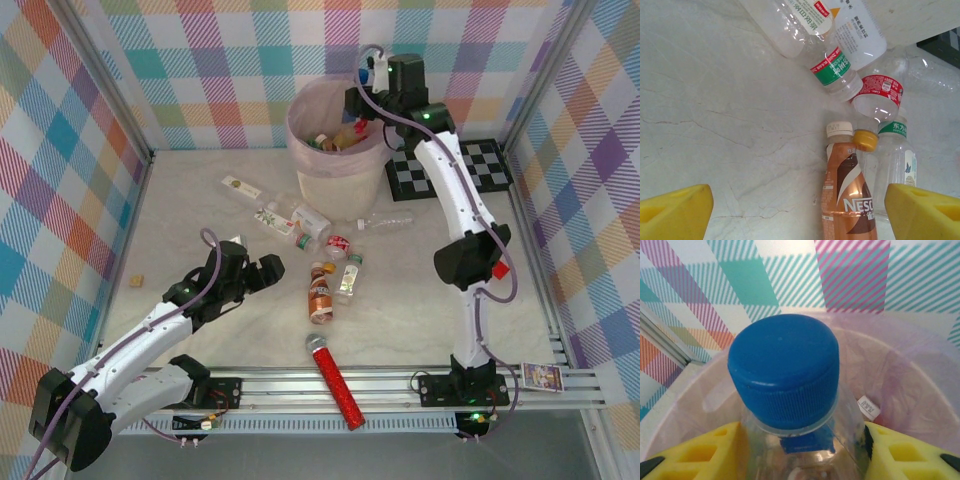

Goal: Put the plastic bottles in the bin

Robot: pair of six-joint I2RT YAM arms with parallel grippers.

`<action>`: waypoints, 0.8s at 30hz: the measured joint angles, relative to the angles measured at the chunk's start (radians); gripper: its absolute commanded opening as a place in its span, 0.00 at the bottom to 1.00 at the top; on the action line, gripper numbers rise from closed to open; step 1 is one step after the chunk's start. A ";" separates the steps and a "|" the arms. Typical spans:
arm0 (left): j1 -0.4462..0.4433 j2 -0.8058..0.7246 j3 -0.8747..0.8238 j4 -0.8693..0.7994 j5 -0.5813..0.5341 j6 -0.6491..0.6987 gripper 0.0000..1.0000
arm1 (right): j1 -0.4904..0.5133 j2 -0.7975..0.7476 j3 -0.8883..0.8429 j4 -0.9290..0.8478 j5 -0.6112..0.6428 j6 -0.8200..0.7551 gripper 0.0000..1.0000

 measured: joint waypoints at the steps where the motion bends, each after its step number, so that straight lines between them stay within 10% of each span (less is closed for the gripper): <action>1: 0.000 0.000 0.000 -0.002 0.000 0.000 0.89 | 0.000 0.013 0.000 -0.001 -0.004 0.002 0.56; 11: 0.000 -0.002 0.000 -0.016 0.000 0.000 0.91 | 0.000 0.045 0.014 -0.011 -0.014 0.010 0.83; 24: 0.001 0.002 0.000 -0.015 0.006 -0.005 0.94 | 0.000 -0.004 0.079 -0.058 -0.027 -0.004 0.94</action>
